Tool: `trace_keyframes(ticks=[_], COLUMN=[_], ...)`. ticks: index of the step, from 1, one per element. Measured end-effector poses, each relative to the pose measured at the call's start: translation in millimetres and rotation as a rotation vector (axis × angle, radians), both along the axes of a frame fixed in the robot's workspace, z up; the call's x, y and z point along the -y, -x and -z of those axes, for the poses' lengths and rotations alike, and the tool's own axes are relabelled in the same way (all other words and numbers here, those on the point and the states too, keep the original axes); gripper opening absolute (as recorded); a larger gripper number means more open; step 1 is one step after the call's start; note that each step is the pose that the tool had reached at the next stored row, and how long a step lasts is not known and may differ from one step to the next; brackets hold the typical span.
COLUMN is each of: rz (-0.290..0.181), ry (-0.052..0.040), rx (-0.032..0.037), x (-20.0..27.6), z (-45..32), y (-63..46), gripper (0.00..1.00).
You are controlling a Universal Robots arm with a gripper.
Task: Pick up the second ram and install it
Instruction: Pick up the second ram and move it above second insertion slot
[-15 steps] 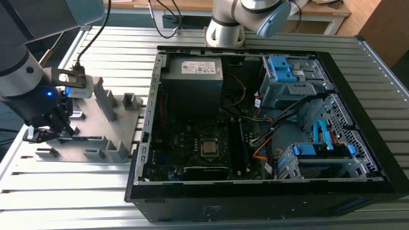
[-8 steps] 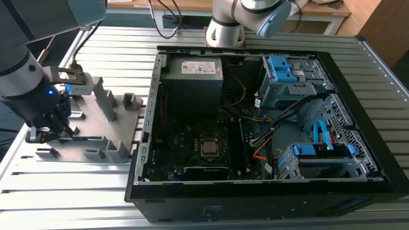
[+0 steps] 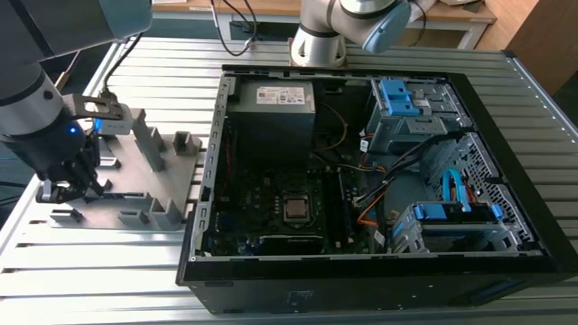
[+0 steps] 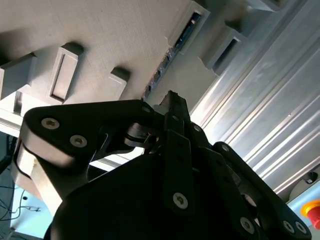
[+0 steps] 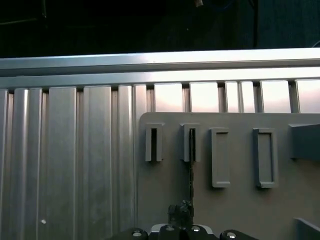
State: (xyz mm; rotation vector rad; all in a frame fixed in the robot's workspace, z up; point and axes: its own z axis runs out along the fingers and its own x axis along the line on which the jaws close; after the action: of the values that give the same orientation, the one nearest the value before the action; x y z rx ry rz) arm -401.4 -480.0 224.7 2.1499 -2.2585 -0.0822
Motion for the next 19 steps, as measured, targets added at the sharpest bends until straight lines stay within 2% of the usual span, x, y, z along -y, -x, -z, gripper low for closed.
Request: trace_keyframes(ticks=[3, 5, 7, 16, 18, 19], rz=[-0.027, -0.037, -0.041, -0.041, -0.041, -0.041], ry=[-0.0077, -0.0238, -0.0353, -0.0371, -0.0372, -0.0373], rx=[0.0000, 0.0003, 0.0004, 0.0005, 0.0005, 0.0005], x=[-0.3, -0.3, -0.4, -0.4, -0.4, -0.4], z=[0.7, 1.1, 1.3, 1.5, 1.4, 1.4], y=[0.0, -0.1, 0.0, 0.0, 0.0, 0.0], gripper=[0.10, 0.10, 0.10, 0.10, 0.11, 0.17])
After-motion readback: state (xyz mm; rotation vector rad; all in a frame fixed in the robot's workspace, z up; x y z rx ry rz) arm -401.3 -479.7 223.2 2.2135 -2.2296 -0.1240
